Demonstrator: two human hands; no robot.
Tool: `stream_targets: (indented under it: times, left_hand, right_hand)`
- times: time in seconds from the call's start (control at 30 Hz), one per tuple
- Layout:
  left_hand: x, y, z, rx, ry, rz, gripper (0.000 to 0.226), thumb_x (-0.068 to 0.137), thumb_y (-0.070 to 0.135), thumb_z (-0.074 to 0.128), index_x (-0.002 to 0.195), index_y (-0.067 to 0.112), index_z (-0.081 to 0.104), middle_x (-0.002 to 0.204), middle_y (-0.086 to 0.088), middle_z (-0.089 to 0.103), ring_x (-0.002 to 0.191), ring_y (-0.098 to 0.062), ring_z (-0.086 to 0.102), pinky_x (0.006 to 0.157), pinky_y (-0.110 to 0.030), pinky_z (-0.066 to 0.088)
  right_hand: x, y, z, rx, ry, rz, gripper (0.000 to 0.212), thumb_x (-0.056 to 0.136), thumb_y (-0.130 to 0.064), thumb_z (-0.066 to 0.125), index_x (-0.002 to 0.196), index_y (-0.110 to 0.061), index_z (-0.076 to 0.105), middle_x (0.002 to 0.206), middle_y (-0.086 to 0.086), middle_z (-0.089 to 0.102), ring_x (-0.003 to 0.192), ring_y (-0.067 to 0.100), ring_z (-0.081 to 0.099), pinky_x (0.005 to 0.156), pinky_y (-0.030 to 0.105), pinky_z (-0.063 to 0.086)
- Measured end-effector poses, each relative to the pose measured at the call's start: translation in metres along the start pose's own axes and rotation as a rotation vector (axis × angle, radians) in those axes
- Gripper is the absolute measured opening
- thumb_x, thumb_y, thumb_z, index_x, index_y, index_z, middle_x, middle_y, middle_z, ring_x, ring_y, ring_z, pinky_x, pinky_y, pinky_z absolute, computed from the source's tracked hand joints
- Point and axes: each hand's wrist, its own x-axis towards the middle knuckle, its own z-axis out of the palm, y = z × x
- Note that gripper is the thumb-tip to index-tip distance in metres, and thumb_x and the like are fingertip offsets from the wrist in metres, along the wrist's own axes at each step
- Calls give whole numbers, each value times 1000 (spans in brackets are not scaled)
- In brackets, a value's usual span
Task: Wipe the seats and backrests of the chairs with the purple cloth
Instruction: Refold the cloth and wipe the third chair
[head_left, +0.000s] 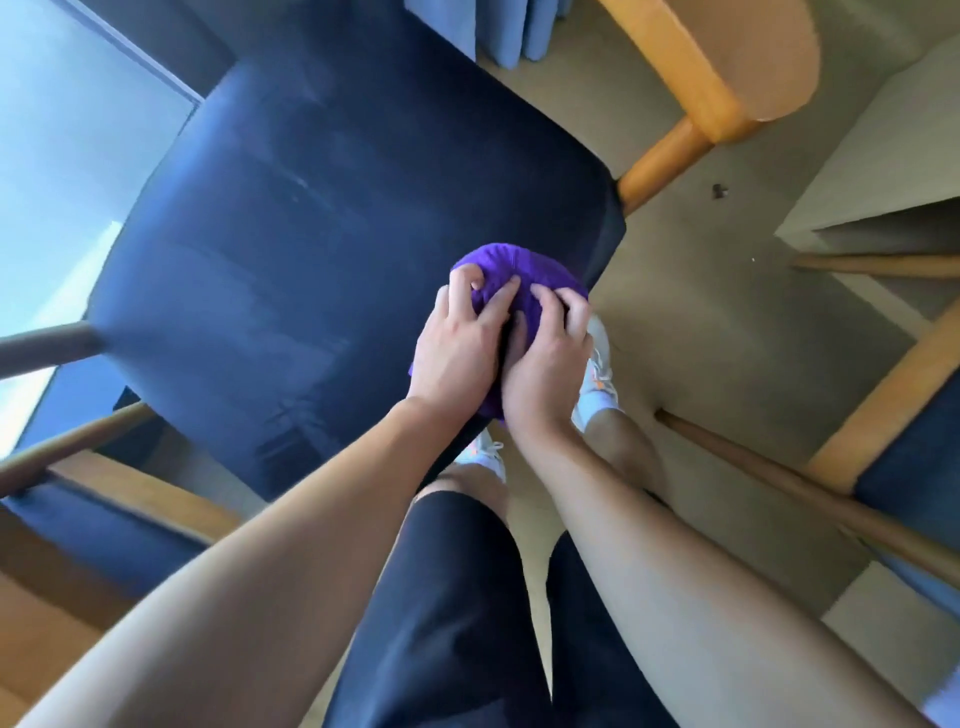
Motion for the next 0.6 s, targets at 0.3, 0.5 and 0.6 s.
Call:
stream_targets:
  times: [0.3, 0.5, 0.6]
  left_hand:
    - [60, 55, 0, 40, 147, 108, 43, 95, 31, 42, 130, 18, 63, 127, -17, 54, 101, -32, 54, 72, -36, 48]
    - [75, 46, 28, 118, 44, 58, 42, 104, 33, 40, 145, 30, 47, 145, -10, 39, 115, -30, 45, 94, -42, 42]
    - [71, 47, 31, 115, 58, 74, 41, 104, 29, 40, 144, 27, 48, 144, -12, 39, 113, -31, 46, 96, -42, 43]
  right_hand:
    - [56, 15, -32, 183, 242, 26, 28, 95, -5, 59, 122, -1, 65, 124, 18, 56, 111, 32, 57, 100, 40, 44]
    - [76, 46, -21, 238, 146, -11, 30, 95, -5, 61, 124, 1, 63, 128, 21, 52, 121, 35, 53, 106, 43, 41]
    - [72, 47, -19, 317, 145, 18, 30, 94, -5, 62, 123, 2, 62, 127, 21, 51, 121, 33, 53, 105, 40, 42]
